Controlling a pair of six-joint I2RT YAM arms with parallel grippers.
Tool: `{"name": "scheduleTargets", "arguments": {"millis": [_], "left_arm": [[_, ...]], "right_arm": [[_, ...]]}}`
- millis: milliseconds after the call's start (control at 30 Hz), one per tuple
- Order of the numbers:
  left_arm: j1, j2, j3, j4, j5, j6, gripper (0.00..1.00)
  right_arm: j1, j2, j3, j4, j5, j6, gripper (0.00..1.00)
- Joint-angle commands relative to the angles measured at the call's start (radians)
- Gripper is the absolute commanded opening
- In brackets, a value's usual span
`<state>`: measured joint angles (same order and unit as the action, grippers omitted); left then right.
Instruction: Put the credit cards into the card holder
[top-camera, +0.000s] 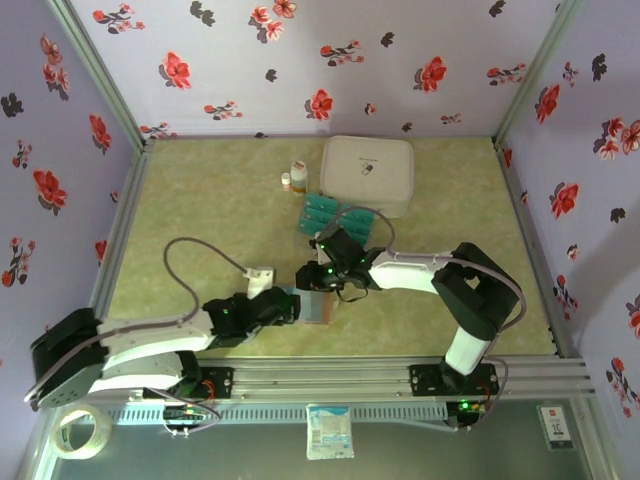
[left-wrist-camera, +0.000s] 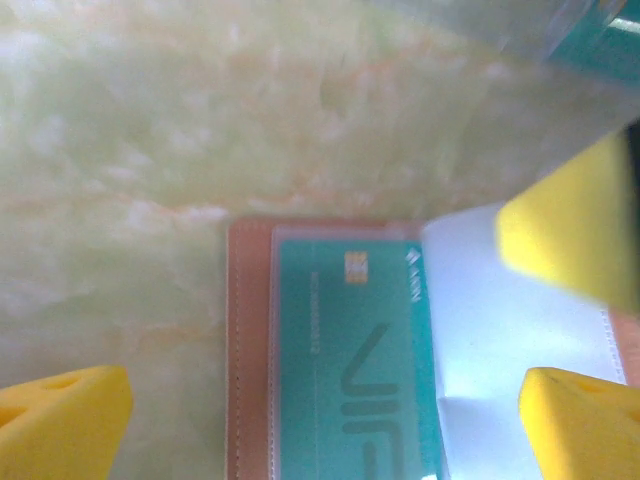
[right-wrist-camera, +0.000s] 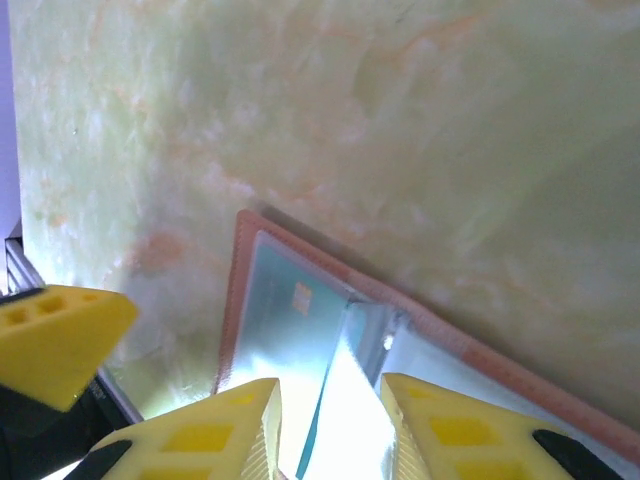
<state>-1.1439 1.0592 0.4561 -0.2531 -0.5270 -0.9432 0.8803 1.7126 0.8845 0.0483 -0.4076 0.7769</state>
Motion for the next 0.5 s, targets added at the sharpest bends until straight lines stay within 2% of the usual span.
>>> {"name": "scheduleTargets", "arguments": {"millis": [0, 200, 467], "left_arm": [[0.023, -0.147, 0.043, -0.164, -0.089, -0.006, 1.0], [0.084, -0.327, 0.06, -0.296, -0.108, 0.0, 1.0], [0.117, -0.327, 0.094, -0.341, -0.099, 0.049, 1.0]], "right_arm": [[0.028, -0.021, 0.034, -0.013, 0.007, 0.028, 0.32], [0.076, 0.031, 0.094, -0.008, 0.025, 0.054, 0.32], [0.124, 0.137, 0.194, -0.004, 0.044, 0.079, 0.35]]}}
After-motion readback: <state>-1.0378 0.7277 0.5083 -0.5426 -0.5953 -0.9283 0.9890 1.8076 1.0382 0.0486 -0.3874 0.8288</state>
